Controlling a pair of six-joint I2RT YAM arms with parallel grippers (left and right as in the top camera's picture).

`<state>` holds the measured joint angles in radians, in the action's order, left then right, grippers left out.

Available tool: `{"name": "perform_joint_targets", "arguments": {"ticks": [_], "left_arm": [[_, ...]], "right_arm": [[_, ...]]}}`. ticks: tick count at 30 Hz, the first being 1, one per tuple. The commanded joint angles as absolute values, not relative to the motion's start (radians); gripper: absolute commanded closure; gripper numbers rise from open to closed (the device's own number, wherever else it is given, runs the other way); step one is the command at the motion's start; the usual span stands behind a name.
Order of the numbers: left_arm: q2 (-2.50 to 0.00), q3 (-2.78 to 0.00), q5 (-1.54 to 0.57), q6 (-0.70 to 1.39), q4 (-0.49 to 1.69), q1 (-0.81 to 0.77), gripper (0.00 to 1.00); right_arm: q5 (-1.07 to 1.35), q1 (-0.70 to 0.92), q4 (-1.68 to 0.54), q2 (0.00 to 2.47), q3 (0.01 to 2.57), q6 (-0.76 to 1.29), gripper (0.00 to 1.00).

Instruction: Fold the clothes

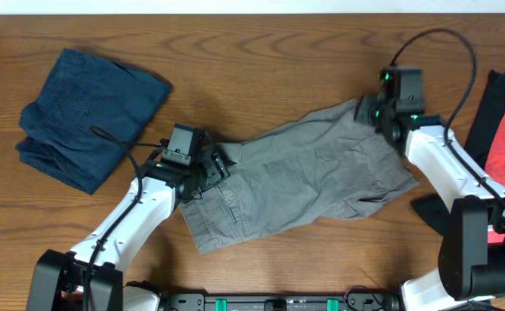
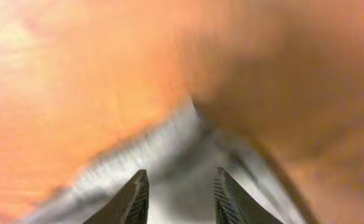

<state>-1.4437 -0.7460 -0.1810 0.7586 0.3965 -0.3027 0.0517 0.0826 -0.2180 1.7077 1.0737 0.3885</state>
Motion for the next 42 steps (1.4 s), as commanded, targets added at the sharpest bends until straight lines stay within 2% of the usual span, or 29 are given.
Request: {"name": "perform_joint_targets", "arguments": {"ticks": [1, 5, 9, 13, 14, 15, 20, 23, 26, 34, 38, 42], "left_arm": [[-1.433, -0.75, -0.184, 0.752, 0.403, -0.298, 0.21], [-1.422, -0.751, -0.183, 0.736, 0.393, -0.297, 0.21], [-1.359, -0.781, -0.184, 0.66, 0.381, -0.297, 0.21], [-1.232, -0.799, -0.183, 0.562, 0.391, -0.297, 0.19], [-1.198, -0.799, -0.174, 0.549, 0.412, -0.297, 0.14], [-1.166, -0.799, -0.162, 0.55, 0.446, -0.297, 0.14], [-1.113, -0.797, -0.157, 0.624, 0.643, -0.297, 0.13], [-1.134, -0.779, -0.157, 0.711, 0.732, -0.297, 0.09], [-1.177, -0.745, -0.157, 0.768, 0.742, -0.294, 0.01], [-1.345, -0.729, -0.192, 0.765, 0.736, -0.247, 0.02], [-1.381, -0.729, -0.237, 0.72, 0.719, -0.246, 0.02], [-1.379, -0.729, -0.243, 0.71, 0.717, -0.246, 0.02]], "right_arm": [[0.049, 0.066, -0.204, 1.691, 1.084, 0.408, 0.64], [0.06, 0.065, -0.266, 1.688, 1.085, 0.402, 0.64], [0.06, 0.051, -0.444, 1.639, 1.085, 0.403, 0.65], [0.048, -0.004, -0.639, 1.533, 1.085, 0.404, 0.59], [0.046, -0.028, -0.69, 1.501, 1.085, 0.403, 0.56], [0.045, -0.05, -0.73, 1.478, 1.085, 0.402, 0.54], [0.095, -0.12, -0.857, 1.446, 1.084, 0.261, 0.58], [0.255, -0.109, -0.873, 1.457, 1.084, 0.118, 0.58], [0.315, -0.066, -0.867, 1.459, 1.084, 0.088, 0.57], [0.279, 0.071, -0.851, 1.462, 1.084, 0.09, 0.47], [0.133, 0.086, -0.85, 1.477, 1.084, 0.186, 0.49], [0.091, 0.081, -0.868, 1.531, 1.084, 0.194, 0.49]]}}
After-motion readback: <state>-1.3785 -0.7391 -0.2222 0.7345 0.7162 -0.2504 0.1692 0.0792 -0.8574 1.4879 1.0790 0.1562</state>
